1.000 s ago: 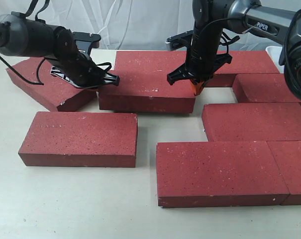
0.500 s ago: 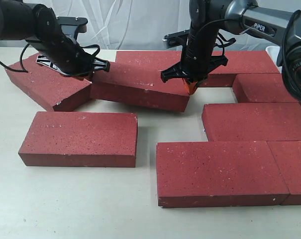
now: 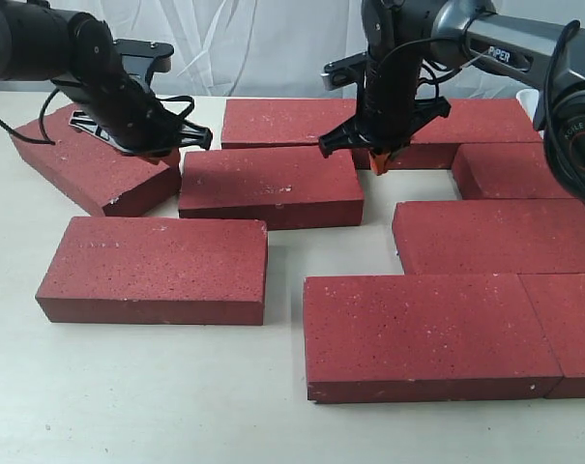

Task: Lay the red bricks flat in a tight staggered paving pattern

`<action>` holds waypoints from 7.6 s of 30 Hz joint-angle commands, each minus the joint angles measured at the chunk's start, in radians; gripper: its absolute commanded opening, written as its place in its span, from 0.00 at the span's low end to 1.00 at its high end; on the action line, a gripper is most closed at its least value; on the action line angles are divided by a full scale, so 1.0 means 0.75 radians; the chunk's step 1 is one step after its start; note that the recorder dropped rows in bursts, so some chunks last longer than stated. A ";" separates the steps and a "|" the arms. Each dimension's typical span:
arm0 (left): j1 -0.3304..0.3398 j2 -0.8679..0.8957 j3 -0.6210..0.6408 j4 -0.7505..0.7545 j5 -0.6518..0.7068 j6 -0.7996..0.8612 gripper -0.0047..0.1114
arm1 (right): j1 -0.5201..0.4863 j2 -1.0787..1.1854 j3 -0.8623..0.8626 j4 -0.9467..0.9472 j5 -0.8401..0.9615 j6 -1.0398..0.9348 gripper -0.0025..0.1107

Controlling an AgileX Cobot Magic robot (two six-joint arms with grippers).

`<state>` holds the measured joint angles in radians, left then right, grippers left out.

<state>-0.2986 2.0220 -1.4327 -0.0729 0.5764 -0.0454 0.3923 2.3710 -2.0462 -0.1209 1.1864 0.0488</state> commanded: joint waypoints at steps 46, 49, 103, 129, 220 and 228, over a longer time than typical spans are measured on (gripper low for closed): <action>-0.002 -0.010 -0.001 -0.159 0.185 -0.009 0.04 | 0.000 -0.309 0.356 0.587 -0.294 -0.235 0.02; -0.002 0.021 -0.001 -0.159 0.151 -0.009 0.04 | 0.000 -0.288 0.356 0.597 -0.309 -0.235 0.02; -0.005 0.090 -0.001 -0.399 0.019 -0.003 0.04 | 0.023 -0.144 0.356 0.431 -0.127 -0.307 0.02; -0.111 0.090 -0.001 -0.511 -0.103 0.005 0.04 | 0.023 -0.152 0.356 0.523 -0.095 -0.313 0.02; -0.136 0.229 -0.001 -0.795 -0.289 0.075 0.04 | 0.023 -0.216 0.356 0.649 -0.241 -0.316 0.02; -0.171 0.229 -0.001 -0.825 -0.337 0.075 0.04 | 0.023 -0.216 0.356 0.529 -0.305 -0.233 0.02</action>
<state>-0.4064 2.1901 -1.4327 -0.6737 0.3515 0.0072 0.4117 2.2196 -1.7834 0.3267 0.9768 -0.1632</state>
